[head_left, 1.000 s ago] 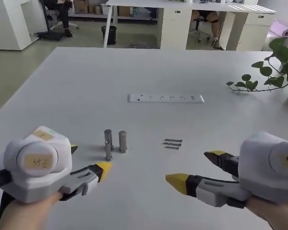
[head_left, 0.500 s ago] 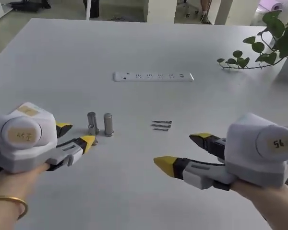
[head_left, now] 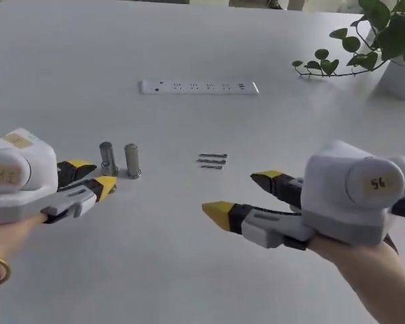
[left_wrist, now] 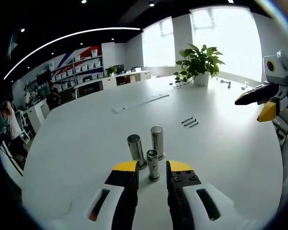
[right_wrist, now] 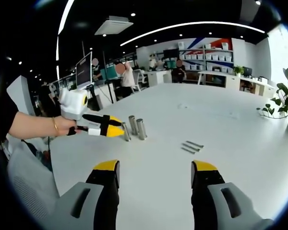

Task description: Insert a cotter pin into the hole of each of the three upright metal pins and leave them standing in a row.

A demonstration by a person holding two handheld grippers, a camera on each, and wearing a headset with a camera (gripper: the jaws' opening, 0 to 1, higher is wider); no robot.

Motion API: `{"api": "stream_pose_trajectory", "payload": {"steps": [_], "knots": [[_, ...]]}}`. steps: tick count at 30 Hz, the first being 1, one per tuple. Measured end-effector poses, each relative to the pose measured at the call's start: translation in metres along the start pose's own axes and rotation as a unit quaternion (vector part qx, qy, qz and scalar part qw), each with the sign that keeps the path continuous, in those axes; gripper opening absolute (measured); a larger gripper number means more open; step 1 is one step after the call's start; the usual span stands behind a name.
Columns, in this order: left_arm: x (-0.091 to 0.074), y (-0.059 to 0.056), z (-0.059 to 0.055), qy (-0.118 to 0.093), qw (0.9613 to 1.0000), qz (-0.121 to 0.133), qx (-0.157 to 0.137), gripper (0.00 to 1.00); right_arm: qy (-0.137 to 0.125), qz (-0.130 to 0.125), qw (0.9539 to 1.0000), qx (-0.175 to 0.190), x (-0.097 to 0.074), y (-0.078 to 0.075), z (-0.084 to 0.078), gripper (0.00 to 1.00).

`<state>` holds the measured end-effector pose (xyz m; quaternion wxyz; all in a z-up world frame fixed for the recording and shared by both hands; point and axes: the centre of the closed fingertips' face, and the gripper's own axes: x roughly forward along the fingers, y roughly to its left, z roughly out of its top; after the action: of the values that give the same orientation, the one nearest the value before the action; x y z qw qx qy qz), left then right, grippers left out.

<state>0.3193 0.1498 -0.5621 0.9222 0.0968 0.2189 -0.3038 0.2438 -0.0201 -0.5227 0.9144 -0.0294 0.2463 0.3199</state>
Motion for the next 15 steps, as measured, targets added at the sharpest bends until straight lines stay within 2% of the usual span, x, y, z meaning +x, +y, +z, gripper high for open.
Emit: {"api": "stream_pose_trajectory", "payload": {"steps": [10, 15], "knots": [[0.0093, -0.0020, -0.0066, 0.016, 0.9996, -0.018, 0.014, 0.08, 0.007, -0.006, 1.0000, 0.004, 0.0032, -0.0039, -0.0033, 0.54], [0.0086, -0.0030, -0.0070, 0.016, 0.9995, -0.022, 0.014, 0.08, 0.010, -0.010, 0.9999, 0.005, 0.0018, -0.0056, -0.0050, 0.53]]}}
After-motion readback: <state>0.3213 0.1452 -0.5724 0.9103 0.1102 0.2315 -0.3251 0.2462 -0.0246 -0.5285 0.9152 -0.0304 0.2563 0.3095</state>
